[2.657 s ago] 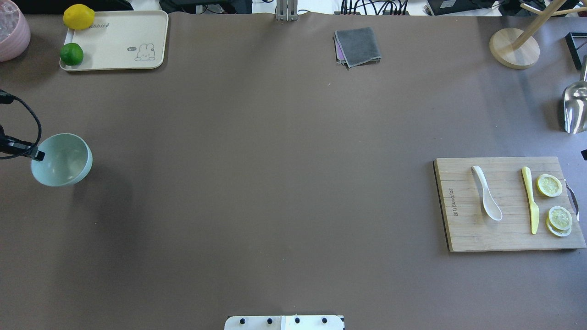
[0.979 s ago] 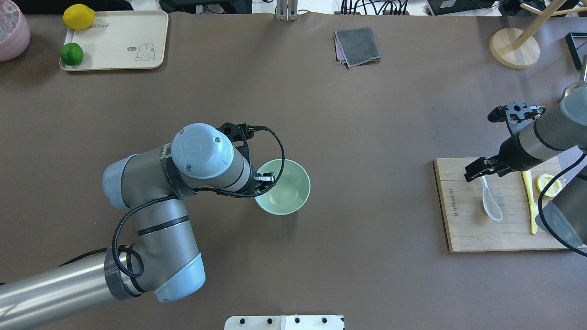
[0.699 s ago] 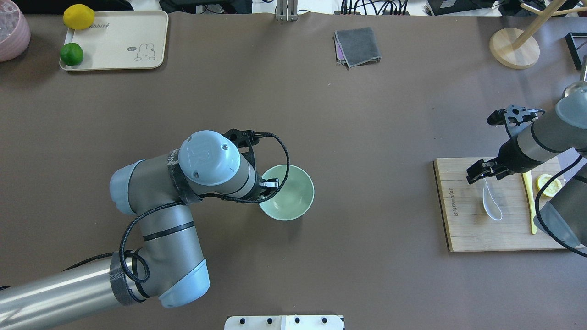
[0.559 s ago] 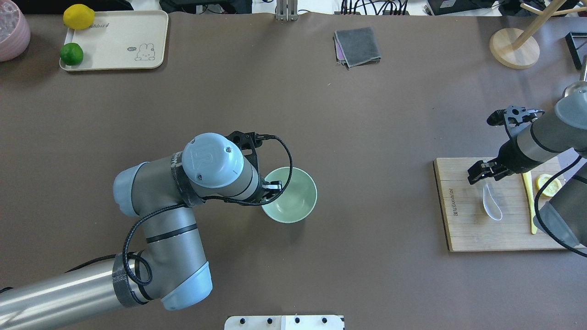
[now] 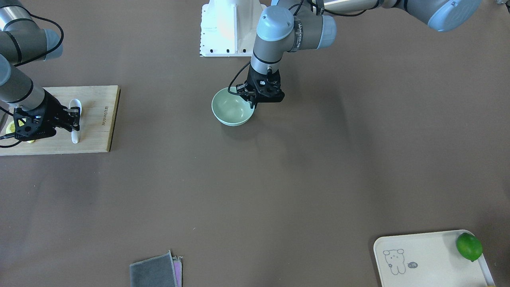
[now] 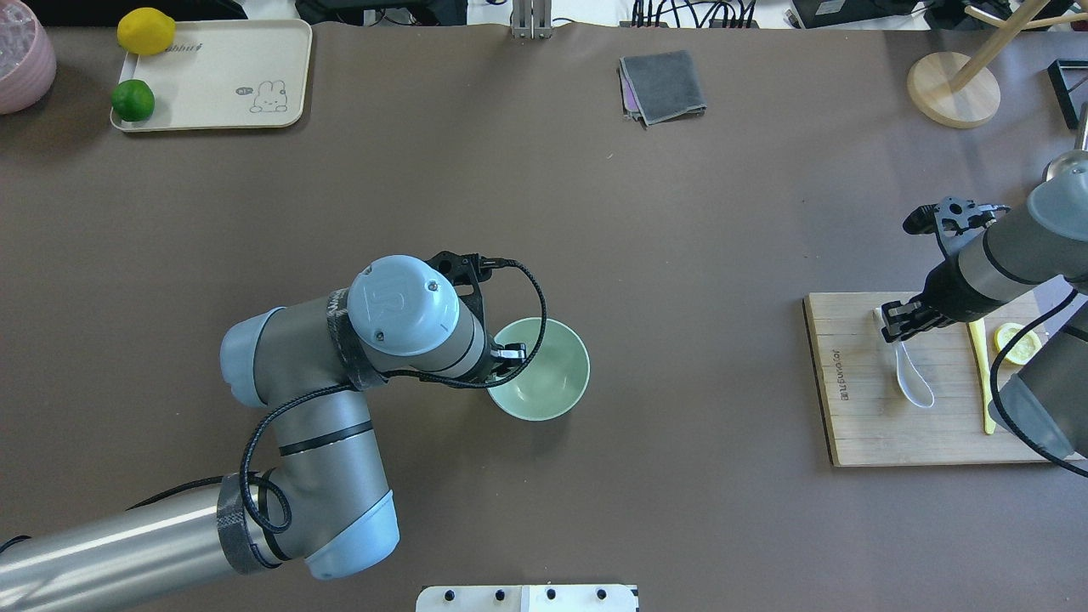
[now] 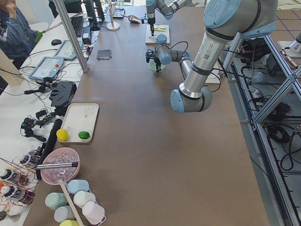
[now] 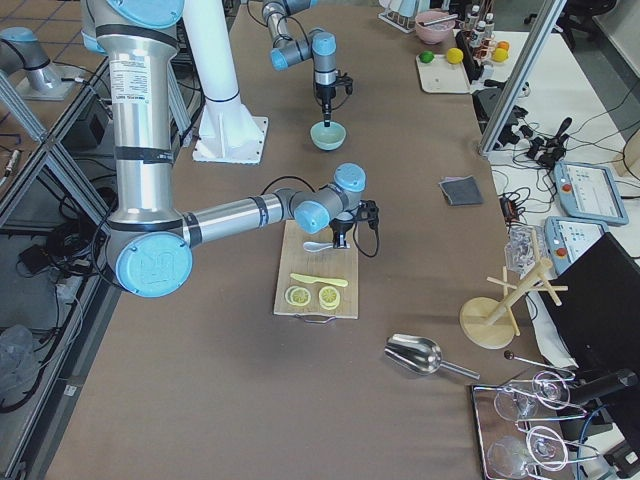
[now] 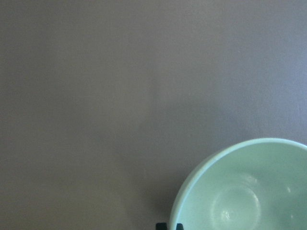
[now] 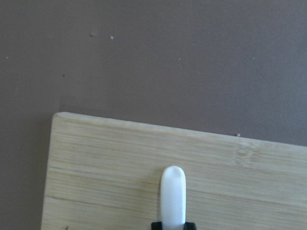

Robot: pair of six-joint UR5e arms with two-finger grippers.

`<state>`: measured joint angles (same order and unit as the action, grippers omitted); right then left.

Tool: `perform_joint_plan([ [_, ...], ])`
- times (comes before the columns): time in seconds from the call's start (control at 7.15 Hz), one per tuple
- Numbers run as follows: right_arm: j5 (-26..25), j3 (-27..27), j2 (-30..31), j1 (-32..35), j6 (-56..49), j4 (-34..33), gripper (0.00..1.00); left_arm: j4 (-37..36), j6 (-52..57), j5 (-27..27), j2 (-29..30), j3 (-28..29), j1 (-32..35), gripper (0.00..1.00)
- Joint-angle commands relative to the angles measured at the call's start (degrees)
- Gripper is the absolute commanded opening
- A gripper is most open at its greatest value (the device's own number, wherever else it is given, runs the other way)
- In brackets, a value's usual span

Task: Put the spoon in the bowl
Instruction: 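Grasp the white spoon with right gripper while left gripper releases bowl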

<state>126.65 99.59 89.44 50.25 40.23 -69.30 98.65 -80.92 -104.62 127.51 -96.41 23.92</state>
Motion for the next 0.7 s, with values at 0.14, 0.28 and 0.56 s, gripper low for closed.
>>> perform_joint_plan([
  [0.14, 0.6, 0.1, -1.6, 0.0, 0.0, -0.5, 0.0, 0.0, 0.1, 1.2, 0.2, -1.1, 0.1, 0.97],
  [0.28, 1.0, 0.2, -4.1, 0.5, 0.2, -1.1, 0.0, -0.5, 0.2, 1.0, -0.2, -3.2, 1.6, 0.97],
  [0.56, 2.1, 3.7, -12.1, 1.6, 3.2, -10.8, 0.0, -0.7, 9.2, 0.3, -8.4, -12.5, 7.2, 0.97],
])
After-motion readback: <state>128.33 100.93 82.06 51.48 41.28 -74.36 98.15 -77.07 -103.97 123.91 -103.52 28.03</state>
